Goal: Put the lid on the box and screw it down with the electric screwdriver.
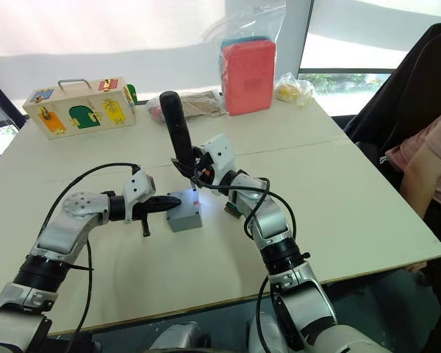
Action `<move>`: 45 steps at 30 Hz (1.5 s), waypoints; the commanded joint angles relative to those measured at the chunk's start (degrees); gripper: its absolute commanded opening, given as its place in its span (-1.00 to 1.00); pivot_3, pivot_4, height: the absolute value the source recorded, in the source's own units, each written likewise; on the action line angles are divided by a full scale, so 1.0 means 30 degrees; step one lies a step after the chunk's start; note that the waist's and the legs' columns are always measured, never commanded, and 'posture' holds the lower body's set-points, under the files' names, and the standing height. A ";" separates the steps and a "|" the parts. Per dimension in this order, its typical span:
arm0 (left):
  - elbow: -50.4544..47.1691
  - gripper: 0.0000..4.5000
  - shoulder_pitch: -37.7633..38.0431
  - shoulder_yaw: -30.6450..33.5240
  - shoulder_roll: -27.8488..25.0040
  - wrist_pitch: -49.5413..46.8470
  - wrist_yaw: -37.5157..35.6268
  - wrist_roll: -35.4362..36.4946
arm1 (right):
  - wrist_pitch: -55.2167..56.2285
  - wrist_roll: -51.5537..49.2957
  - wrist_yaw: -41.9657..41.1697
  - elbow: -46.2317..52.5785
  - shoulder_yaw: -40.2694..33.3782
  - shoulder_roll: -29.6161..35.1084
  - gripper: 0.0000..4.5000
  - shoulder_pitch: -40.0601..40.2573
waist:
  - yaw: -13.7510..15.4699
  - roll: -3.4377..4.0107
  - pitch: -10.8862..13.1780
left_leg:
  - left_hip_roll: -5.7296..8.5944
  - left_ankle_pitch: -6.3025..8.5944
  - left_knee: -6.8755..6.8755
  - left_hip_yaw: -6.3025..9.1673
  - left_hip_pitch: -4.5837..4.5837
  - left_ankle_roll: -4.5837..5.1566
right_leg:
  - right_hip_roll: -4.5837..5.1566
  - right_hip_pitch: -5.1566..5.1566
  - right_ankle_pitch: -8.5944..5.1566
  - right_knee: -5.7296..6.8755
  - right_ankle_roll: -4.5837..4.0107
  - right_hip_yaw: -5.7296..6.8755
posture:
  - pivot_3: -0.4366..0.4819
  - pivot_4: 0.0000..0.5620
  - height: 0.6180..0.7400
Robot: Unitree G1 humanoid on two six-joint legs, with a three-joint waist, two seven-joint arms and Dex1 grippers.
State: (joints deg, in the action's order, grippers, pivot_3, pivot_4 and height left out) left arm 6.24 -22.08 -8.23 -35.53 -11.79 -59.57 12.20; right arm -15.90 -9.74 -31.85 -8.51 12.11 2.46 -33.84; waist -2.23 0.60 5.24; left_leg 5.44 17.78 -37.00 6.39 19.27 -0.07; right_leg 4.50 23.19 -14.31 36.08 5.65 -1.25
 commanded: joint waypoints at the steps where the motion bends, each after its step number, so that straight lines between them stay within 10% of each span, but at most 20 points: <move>1: 0.0469 -1.00 0.0386 -0.0370 -0.0102 -0.0125 -0.0066 -0.0564 | -0.1470 0.0857 -0.0073 -0.2550 0.0885 0.0490 -0.20 0.1616 | 0.0001 0.0003 -0.0002 | 0.0000 0.0001 0.0001 0.0001 -0.0001 0.0001 | 0.0000 -0.0001 -0.0001 0.0000 0.0001 0.0001 | -0.05 -0.47 1.00; 16: -0.0680 -1.00 0.0361 0.0137 -0.0104 -0.0484 0.0105 -0.0050 | -0.2209 -0.0823 -0.0384 0.2112 -0.0940 0.1366 -0.20 -0.0432 | 0.0286 0.0022 0.0208 | 0.0004 0.0006 0.0001 0.0015 0.0034 0.0003 | 0.0007 0.0018 -0.0018 -0.0007 0.0013 0.0005 | -0.05 -0.47 1.00; 29: -0.6289 -1.00 -0.0775 0.2870 -0.1391 -0.3484 -0.0167 0.3409 | -1.7845 -0.8600 0.2433 0.7341 -0.8359 0.6936 -0.20 -0.5993 | 0.0518 -0.0107 0.0960 | 0.0007 -0.0150 -0.0119 0.0061 0.0911 -0.0248 | 0.0038 0.0766 0.0059 0.0052 -0.0069 0.0072 | -0.05 -0.47 1.00; 38: -0.8632 -1.00 -0.1240 0.4693 -0.2950 -0.5561 -0.0212 0.5900 | -2.4513 -0.7155 0.1552 0.2629 -0.3483 1.3609 -0.20 -0.7347 | 0.0406 -0.0086 0.1185 | -0.0013 -0.0145 -0.0090 0.0003 0.0932 -0.0231 | 0.0049 0.0784 0.0058 0.0021 -0.0072 0.0067 | -0.05 -0.47 1.00; 45: -0.9815 -1.00 -0.0300 0.5540 -0.3852 -0.6091 -0.0287 0.6931 | -2.4587 -0.5600 0.1247 -0.2784 -0.0705 1.3442 -0.20 -0.7778 | 0.0357 -0.0104 0.1285 | -0.0014 -0.0147 -0.0125 -0.0009 0.0954 -0.0233 | 0.0043 0.0791 0.0062 0.0021 -0.0070 0.0071 | -0.05 -0.47 1.00</move>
State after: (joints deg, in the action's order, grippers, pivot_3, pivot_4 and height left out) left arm -20.65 -23.59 6.16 -46.14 -29.86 -60.32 31.56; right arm -90.67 -28.28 -28.33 -14.13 9.95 43.44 -54.60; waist -1.16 0.29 9.09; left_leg 5.40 17.34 -37.37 6.35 22.13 -0.77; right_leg 4.63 25.56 -14.12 36.15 5.44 -1.05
